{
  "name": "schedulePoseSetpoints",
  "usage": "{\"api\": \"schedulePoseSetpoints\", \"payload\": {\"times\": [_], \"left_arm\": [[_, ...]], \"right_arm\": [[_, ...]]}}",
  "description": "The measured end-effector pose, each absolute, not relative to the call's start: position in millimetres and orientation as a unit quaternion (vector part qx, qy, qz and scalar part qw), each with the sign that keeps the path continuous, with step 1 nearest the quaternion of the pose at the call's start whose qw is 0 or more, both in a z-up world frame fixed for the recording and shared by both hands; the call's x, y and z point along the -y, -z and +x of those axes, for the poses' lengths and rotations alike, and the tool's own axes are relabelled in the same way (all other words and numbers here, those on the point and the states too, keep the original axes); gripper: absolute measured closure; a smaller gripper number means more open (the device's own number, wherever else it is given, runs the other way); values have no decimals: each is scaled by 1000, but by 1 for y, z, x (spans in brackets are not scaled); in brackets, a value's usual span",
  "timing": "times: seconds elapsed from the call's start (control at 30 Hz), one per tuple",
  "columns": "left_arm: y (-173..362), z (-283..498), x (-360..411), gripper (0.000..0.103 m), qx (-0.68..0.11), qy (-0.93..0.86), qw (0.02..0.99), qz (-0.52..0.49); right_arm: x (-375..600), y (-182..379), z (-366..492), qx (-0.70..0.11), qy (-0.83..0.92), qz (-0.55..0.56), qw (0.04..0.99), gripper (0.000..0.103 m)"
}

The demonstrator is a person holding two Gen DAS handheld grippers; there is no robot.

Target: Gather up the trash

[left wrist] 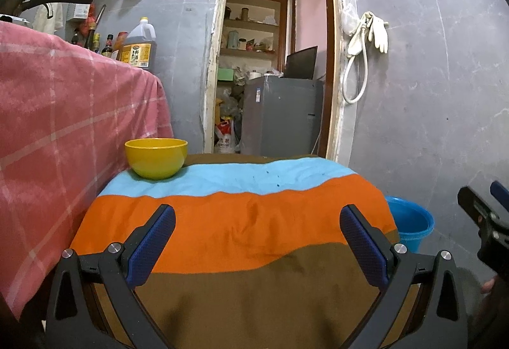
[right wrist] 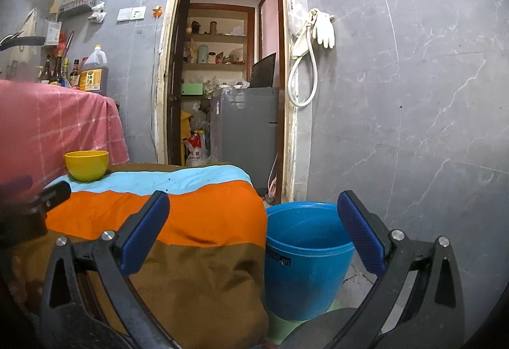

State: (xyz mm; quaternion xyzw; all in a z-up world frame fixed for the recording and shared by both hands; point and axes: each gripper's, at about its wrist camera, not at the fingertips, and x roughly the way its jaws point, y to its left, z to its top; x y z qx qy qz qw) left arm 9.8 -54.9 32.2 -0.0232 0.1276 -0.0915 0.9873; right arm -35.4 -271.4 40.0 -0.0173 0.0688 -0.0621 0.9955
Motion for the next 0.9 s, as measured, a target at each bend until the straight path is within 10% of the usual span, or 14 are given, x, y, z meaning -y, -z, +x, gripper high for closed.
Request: {"api": "schedulePoseSetpoints", "payload": {"times": [0.9], "left_arm": [[-23, 4, 57, 2, -124, 88, 988, -22]], "right_arm": [[267, -29, -36, -83, 61, -21, 994, 0]]}}
